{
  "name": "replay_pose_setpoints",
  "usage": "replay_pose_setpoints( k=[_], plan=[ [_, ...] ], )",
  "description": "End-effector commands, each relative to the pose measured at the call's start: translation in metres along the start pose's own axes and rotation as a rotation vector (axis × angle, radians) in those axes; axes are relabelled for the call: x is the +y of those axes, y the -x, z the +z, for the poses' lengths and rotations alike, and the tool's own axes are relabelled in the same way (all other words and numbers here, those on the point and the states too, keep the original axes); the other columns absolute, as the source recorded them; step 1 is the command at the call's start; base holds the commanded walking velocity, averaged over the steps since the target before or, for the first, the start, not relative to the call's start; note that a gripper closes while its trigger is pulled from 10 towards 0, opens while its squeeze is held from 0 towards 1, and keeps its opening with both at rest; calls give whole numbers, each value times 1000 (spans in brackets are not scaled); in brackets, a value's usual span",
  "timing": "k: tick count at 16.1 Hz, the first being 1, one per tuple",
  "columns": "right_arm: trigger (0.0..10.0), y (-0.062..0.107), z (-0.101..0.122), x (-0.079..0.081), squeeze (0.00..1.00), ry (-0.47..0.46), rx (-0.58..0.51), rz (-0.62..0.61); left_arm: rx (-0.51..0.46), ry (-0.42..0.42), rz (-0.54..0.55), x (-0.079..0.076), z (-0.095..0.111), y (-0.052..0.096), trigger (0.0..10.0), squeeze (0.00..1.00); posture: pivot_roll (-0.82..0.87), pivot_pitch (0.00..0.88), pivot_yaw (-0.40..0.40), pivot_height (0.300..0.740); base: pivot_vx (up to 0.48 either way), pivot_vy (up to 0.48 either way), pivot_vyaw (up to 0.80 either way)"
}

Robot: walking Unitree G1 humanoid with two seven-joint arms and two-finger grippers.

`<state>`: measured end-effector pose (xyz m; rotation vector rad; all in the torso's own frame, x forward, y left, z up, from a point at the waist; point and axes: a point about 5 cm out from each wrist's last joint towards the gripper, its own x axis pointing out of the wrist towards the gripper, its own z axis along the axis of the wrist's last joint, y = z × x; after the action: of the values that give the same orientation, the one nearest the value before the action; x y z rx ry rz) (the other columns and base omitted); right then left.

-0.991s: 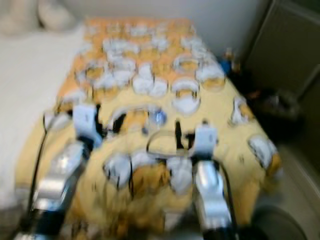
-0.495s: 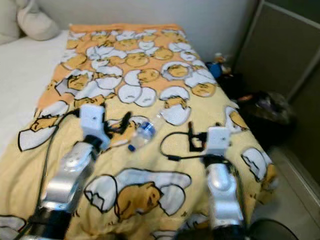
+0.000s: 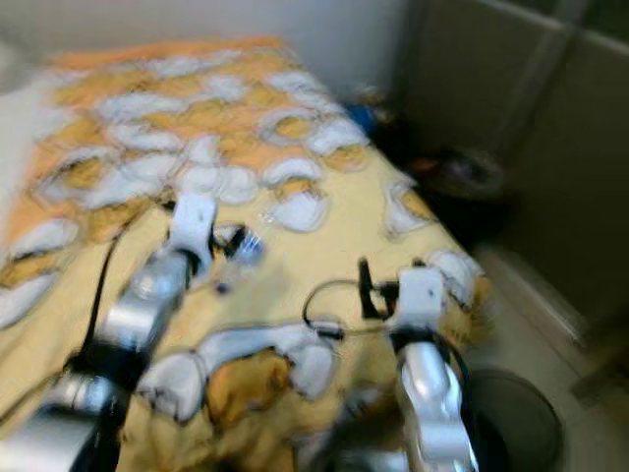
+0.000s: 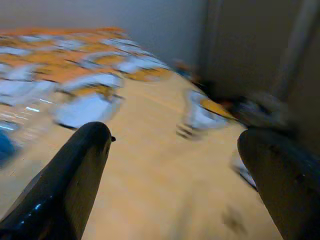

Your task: Clean up the room

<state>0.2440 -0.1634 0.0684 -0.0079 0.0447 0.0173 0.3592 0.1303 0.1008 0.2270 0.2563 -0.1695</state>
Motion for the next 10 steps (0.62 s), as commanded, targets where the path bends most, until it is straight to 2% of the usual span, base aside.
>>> replay_pose_setpoints(
  k=[1,2,3,4,6,7,8,9,10],
  plan=[
    [10000,1,10,4,39,11,-30,9,52,-2,51,6,-7,-4,10000,0,-66,69,32,723,0,0,0],
    [10000,19,9,-1,39,19,-11,-14,73,-32,90,7,-4,-10,10000,0,-125,111,50,723,0,0,0],
    [10000,25,9,-3,39,19,-5,-22,80,-38,95,7,-3,-12,10000,0,-143,121,56,723,0,0,0],
    [10000,44,7,-6,39,23,17,-49,92,-61,104,4,-4,-14,10000,0,-198,157,71,723,0,0,0],
    [10000,76,6,-10,35,25,68,-101,128,-105,148,0,-9,-16,10000,0,-263,198,83,723,0,0,0],
    [10000,88,7,-11,39,27,88,-118,135,-100,169,1,-11,-15,10000,0,-301,218,86,723,0,0,0],
    [10000,94,7,-11,39,28,97,-125,138,-86,170,0,-11,-16,10000,0,-310,224,87,723,0,0,0],
    [10000,112,10,-11,39,32,132,-144,149,36,145,-6,-12,-16,10000,0,-340,240,88,723,0,0,0],
    [10000,117,11,-11,39,34,141,-150,157,41,147,-6,-13,-16,10000,0,-357,251,91,723,0,0,0]
  ],
)
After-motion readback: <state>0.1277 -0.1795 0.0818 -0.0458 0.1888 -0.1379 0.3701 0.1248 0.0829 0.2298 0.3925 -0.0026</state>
